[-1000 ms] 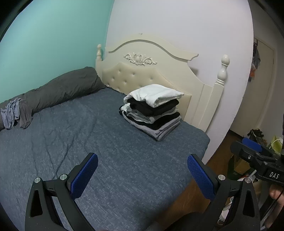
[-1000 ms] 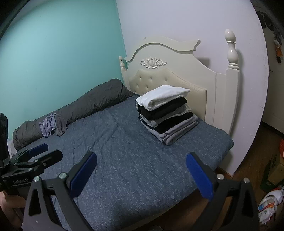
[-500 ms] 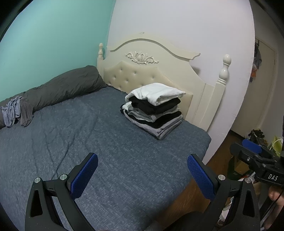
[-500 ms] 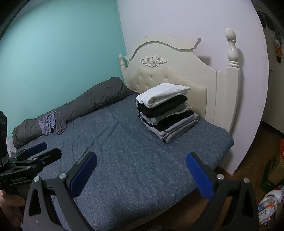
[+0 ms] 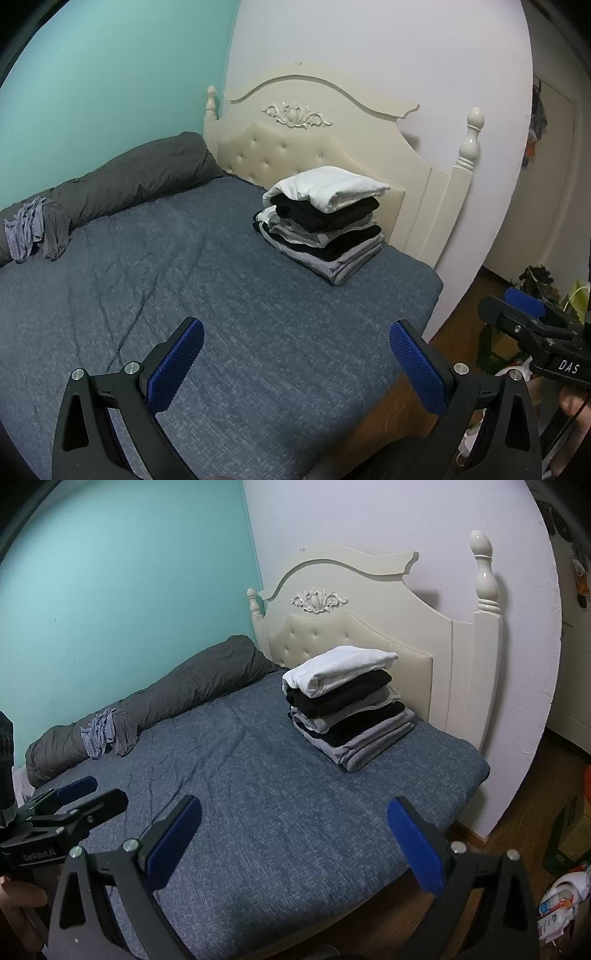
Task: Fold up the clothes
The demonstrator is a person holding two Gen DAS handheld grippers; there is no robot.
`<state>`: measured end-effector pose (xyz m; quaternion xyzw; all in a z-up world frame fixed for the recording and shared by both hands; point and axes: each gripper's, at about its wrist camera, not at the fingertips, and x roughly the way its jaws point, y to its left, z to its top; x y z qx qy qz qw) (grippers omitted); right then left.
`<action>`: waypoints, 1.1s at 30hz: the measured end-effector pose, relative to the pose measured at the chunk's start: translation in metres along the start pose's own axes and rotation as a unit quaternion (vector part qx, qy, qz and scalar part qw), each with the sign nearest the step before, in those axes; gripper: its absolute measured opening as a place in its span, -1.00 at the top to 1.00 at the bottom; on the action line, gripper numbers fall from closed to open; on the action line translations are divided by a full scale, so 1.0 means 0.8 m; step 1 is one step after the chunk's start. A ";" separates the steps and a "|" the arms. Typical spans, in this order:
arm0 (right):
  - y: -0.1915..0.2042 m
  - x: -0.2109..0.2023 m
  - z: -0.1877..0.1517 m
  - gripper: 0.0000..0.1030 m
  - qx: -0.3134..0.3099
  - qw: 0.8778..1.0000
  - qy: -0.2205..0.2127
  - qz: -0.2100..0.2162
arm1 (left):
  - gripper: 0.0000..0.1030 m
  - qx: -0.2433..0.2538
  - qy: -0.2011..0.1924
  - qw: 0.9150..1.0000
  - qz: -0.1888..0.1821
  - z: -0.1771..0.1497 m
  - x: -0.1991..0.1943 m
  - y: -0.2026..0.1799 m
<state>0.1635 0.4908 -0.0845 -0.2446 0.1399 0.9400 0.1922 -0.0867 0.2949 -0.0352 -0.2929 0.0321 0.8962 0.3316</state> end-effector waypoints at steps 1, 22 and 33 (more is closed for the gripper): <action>0.000 0.000 0.000 -0.97 0.000 1.000 0.000 0.000 | -0.99 -0.001 0.000 1.000 -0.001 0.000 0.000 0.000; 0.000 0.003 -0.001 -0.97 -0.001 1.000 0.004 0.000 | -0.99 -0.008 0.008 1.000 -0.003 -0.004 0.006 0.005; -0.004 0.005 0.002 -0.97 -0.001 1.000 0.004 0.002 | -0.99 -0.006 0.007 1.000 -0.004 -0.003 0.007 0.003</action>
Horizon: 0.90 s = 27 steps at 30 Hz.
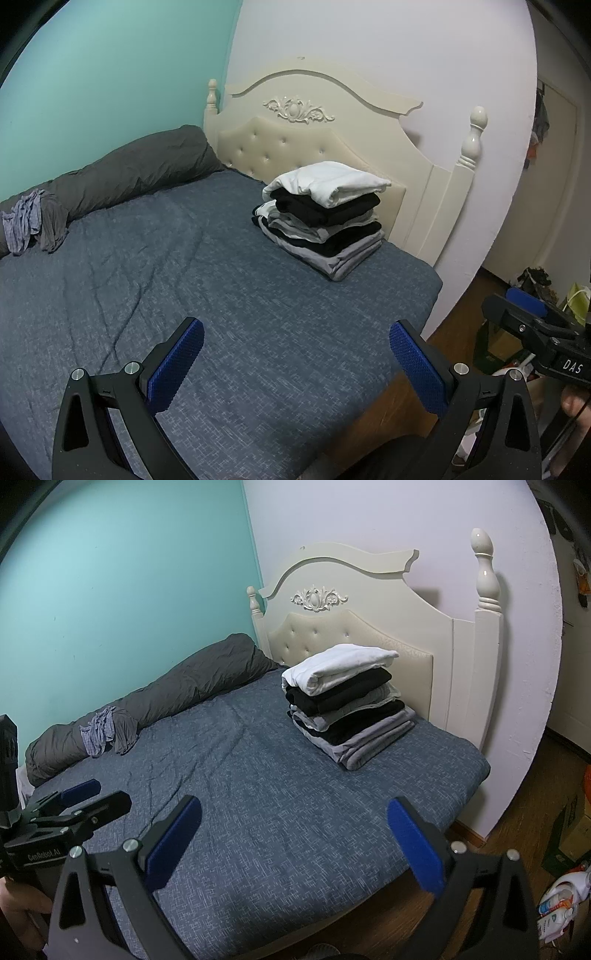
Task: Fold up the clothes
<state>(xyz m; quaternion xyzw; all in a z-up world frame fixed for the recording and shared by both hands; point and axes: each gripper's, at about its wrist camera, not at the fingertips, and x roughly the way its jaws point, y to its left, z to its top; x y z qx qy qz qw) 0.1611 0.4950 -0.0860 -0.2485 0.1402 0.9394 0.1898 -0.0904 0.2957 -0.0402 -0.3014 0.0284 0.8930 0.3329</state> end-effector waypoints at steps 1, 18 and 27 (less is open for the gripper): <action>0.000 0.000 -0.001 -0.97 0.000 1.000 0.001 0.000 | -0.99 0.000 0.000 1.000 0.000 0.000 0.000 0.000; 0.000 0.001 0.002 -0.97 0.000 1.000 0.000 0.001 | -0.99 0.006 0.002 1.000 0.003 0.001 0.004 -0.006; 0.002 0.001 0.001 -0.97 0.001 1.000 0.001 0.001 | -0.99 0.007 0.001 1.000 0.002 0.000 0.005 -0.004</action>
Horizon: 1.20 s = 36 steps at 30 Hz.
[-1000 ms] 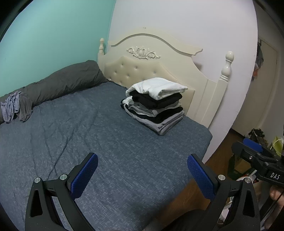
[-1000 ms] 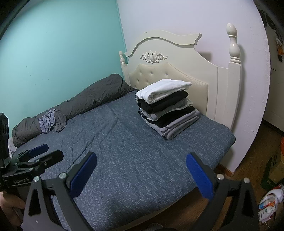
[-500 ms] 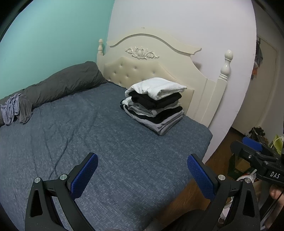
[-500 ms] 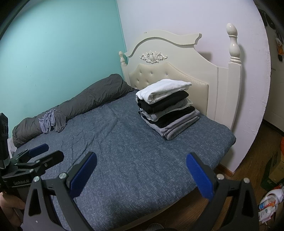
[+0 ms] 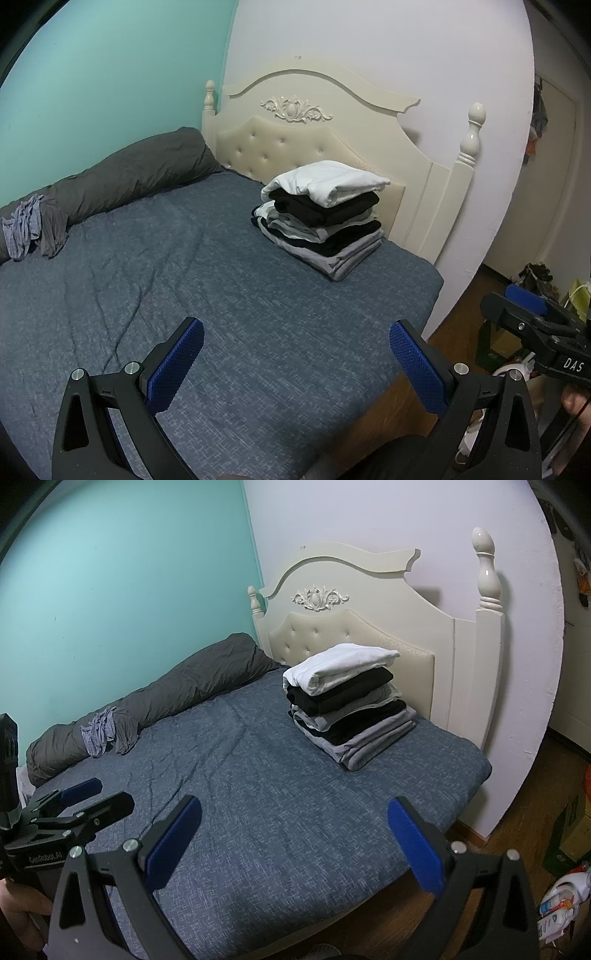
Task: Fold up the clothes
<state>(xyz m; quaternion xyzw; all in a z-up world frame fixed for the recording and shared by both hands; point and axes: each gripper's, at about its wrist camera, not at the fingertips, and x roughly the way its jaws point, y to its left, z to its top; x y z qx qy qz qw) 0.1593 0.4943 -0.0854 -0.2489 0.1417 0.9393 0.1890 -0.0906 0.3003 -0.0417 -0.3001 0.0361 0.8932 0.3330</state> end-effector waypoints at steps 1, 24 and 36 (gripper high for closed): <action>0.000 0.000 0.000 -0.97 0.000 1.000 0.000 0.000 | -0.99 0.000 -0.001 1.000 0.000 0.000 0.000 0.000; -0.002 -0.004 0.003 -0.99 0.007 1.000 -0.008 -0.006 | -0.99 -0.002 -0.005 1.000 0.009 0.000 -0.001 0.003; -0.005 -0.001 0.001 -0.99 0.008 1.000 -0.004 -0.006 | -0.99 0.001 -0.001 1.000 0.006 -0.002 0.000 0.000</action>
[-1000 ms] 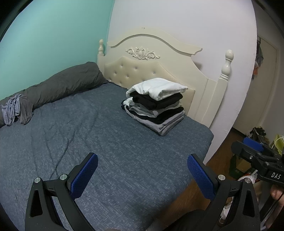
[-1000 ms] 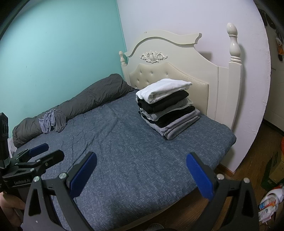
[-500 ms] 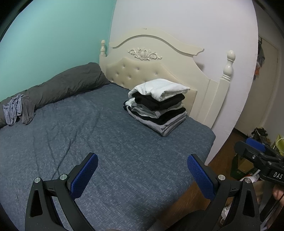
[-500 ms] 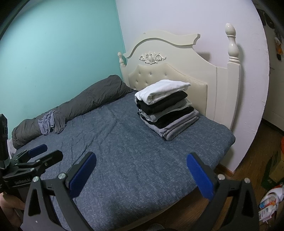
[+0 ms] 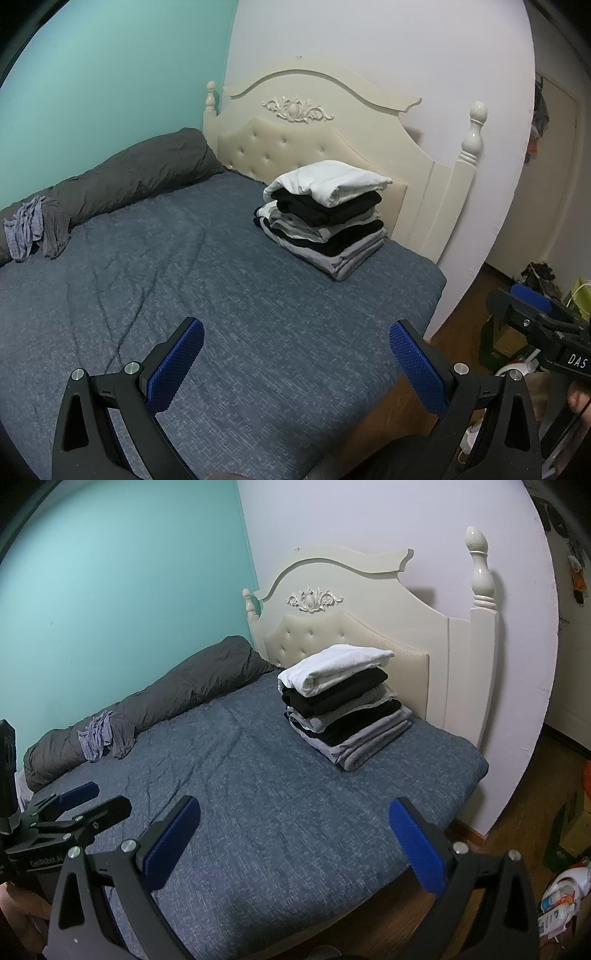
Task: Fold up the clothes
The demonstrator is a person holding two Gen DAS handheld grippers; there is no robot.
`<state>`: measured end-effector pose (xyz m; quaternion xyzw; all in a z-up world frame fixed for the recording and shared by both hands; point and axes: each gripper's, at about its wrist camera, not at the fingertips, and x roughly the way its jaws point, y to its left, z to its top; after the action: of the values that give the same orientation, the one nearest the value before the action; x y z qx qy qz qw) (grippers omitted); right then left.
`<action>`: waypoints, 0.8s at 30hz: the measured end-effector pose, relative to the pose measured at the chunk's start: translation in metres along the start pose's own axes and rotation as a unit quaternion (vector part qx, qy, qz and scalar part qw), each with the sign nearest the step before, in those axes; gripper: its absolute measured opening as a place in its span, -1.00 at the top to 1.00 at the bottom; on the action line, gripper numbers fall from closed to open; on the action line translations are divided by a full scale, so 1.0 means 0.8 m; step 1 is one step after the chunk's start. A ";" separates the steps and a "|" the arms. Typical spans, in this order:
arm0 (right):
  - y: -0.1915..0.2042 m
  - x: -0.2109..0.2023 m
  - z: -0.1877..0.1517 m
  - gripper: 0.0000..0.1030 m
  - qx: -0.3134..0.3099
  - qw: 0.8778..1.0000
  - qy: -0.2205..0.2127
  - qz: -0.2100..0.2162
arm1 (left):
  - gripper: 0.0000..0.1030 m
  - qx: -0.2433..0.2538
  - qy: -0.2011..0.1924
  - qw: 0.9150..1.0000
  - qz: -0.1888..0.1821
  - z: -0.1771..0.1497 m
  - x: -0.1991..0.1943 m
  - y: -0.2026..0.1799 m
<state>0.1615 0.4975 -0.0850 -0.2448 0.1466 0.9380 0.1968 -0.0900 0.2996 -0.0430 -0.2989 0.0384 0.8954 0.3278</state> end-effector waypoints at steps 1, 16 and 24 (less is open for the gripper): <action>0.000 0.000 0.000 -0.99 0.000 1.000 0.000 0.000 | -0.99 -0.001 0.000 1.000 0.000 0.000 0.000 0.000; -0.002 0.002 -0.002 -0.99 0.001 1.000 0.002 0.001 | -0.99 -0.006 -0.001 1.000 -0.001 -0.001 0.000 0.002; -0.003 0.003 -0.001 -0.99 0.002 1.000 0.004 0.003 | -0.99 -0.007 -0.001 1.000 -0.002 -0.001 0.000 0.002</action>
<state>0.1610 0.5003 -0.0874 -0.2475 0.1499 0.9374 0.1937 -0.0907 0.2980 -0.0435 -0.3005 0.0314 0.8953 0.3273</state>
